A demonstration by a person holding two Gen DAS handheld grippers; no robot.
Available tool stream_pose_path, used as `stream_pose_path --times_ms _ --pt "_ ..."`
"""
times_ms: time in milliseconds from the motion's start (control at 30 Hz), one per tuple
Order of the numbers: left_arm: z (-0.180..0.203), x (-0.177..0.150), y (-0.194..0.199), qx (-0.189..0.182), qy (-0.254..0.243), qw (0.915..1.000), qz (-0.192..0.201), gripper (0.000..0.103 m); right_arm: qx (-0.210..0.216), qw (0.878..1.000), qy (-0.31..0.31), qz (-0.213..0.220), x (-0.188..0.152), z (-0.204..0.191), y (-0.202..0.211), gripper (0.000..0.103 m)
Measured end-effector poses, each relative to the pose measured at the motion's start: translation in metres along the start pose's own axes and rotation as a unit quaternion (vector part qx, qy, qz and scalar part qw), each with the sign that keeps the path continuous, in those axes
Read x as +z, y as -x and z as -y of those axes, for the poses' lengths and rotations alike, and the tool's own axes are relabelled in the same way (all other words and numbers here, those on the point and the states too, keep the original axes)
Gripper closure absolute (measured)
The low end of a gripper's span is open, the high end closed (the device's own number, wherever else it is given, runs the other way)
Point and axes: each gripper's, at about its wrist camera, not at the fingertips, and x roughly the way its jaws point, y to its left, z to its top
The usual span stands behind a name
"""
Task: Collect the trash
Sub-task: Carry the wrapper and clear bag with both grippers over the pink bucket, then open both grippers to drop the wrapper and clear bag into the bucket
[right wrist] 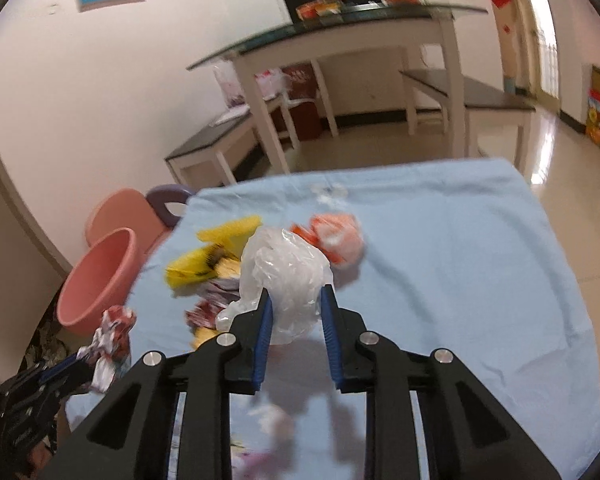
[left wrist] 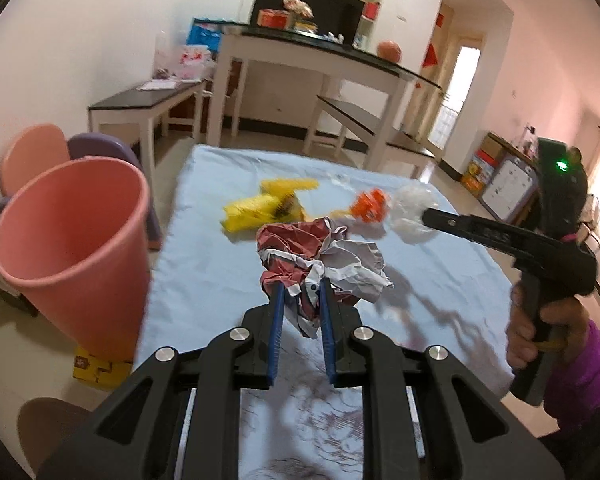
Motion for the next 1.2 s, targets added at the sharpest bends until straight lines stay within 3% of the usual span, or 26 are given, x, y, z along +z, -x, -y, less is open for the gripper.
stream_pose_path --times_ms 167,400,733,1100,1200 --pt "-0.022 0.009 0.018 0.041 0.020 0.9983 0.037 0.086 0.022 0.999 0.044 0.012 0.007 -0.038 0.001 0.079" --pt "-0.067 0.016 0.042 0.113 0.057 0.9891 0.074 0.086 0.075 0.993 0.091 0.012 0.016 -0.102 -0.017 0.079" --pt "-0.131 0.011 0.057 0.187 0.106 0.9724 0.090 0.086 0.131 0.981 0.146 -0.009 0.015 -0.203 -0.065 0.079" --pt "-0.172 0.009 0.037 0.200 0.129 0.9686 0.072 0.086 0.147 0.972 0.172 -0.055 -0.001 -0.256 -0.116 0.076" --pt "-0.176 0.010 0.032 0.203 0.131 0.9682 0.067 0.080 0.147 0.971 0.178 -0.059 -0.002 -0.264 -0.127 0.075"
